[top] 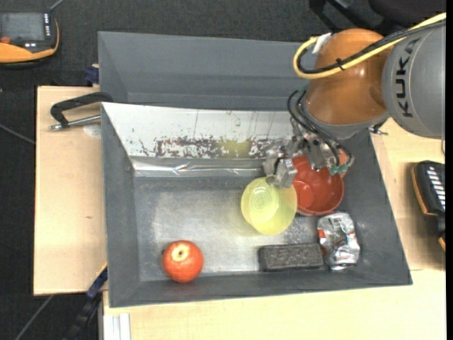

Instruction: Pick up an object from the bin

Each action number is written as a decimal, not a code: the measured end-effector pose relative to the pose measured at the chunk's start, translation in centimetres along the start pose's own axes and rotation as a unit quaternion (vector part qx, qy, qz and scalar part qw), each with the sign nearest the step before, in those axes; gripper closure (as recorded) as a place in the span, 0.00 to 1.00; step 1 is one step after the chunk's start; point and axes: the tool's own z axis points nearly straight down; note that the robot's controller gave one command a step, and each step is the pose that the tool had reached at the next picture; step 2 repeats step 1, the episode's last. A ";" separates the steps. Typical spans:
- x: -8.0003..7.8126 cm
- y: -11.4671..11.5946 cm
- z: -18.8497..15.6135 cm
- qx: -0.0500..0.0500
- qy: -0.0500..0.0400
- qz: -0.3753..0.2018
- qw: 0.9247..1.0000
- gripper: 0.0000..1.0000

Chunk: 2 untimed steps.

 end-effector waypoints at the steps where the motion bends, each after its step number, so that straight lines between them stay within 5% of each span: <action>1: -2.2 2.6 -3.7 0.000 -0.007 0.006 1.000 1.00; 2: -2.2 2.6 -3.7 0.000 -0.007 0.006 1.000 1.00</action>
Offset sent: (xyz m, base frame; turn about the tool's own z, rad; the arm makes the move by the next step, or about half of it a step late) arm 0.0112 0.0268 0.0339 0.0140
